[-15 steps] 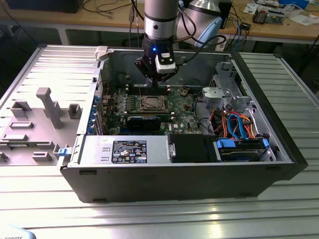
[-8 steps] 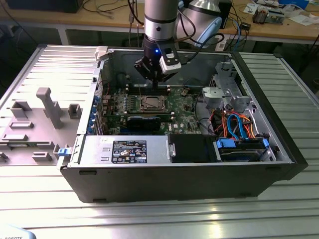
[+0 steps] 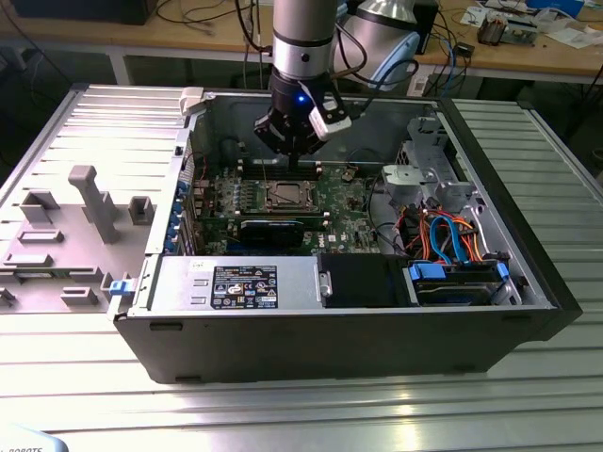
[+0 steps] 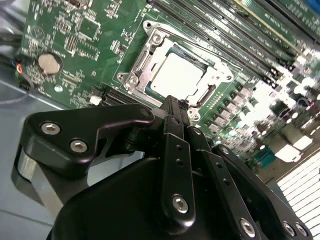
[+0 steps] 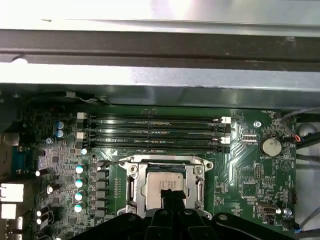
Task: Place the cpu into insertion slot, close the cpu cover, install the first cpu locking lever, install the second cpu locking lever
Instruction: 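Install the first cpu locking lever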
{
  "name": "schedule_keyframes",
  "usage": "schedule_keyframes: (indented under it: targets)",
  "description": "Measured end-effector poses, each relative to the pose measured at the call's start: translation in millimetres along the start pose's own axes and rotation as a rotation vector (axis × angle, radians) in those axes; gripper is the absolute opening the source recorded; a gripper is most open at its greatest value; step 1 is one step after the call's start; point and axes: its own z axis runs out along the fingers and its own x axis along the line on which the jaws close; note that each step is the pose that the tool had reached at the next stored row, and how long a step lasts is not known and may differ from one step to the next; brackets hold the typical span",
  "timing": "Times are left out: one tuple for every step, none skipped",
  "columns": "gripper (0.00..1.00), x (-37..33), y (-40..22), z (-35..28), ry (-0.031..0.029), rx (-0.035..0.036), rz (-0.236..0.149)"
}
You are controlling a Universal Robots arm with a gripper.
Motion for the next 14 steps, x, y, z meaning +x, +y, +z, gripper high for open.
schedule_keyframes:
  targets:
    - [0.11, 0.1, 0.0, 0.1, 0.0002, 0.0, -0.008]
    - [0.11, 0.4, 0.0, 0.2, 0.0001, -0.0001, -0.012]
    - [0.11, 2.3, 0.2, 0.4, -0.0001, -0.0004, -0.012]
    - [0.11, 4.5, 0.3, 0.5, 0.0, -0.0004, -0.012]
    - [0.11, 6.1, 0.4, 0.5, 0.0, -0.0002, -0.012]
    - [0.11, 8.3, 0.5, 0.5, -0.0001, -0.0002, -0.012]
    - [0.11, 10.9, 0.6, 0.6, -0.0007, -0.0002, -0.012]
    - [0.11, 13.9, 0.8, 0.7, -0.0013, -0.0002, -0.012]
    - [0.11, 19.5, 1.1, 0.7, -0.0036, -0.0002, -0.012]
    - [0.11, 25.4, 1.4, 0.8, -0.0086, -0.0002, -0.012]
    - [0.11, 27.7, 1.5, 0.8, -0.0105, -0.0001, -0.012]
    - [0.11, 28.5, 1.6, 0.9, -0.0121, -0.0002, -0.01]
    - [0.11, 28.5, 1.7, 0.9, -0.013, 0.0, -0.007]
    - [0.11, 29.0, 1.6, 0.9, -0.0133, 0.0001, -0.004]
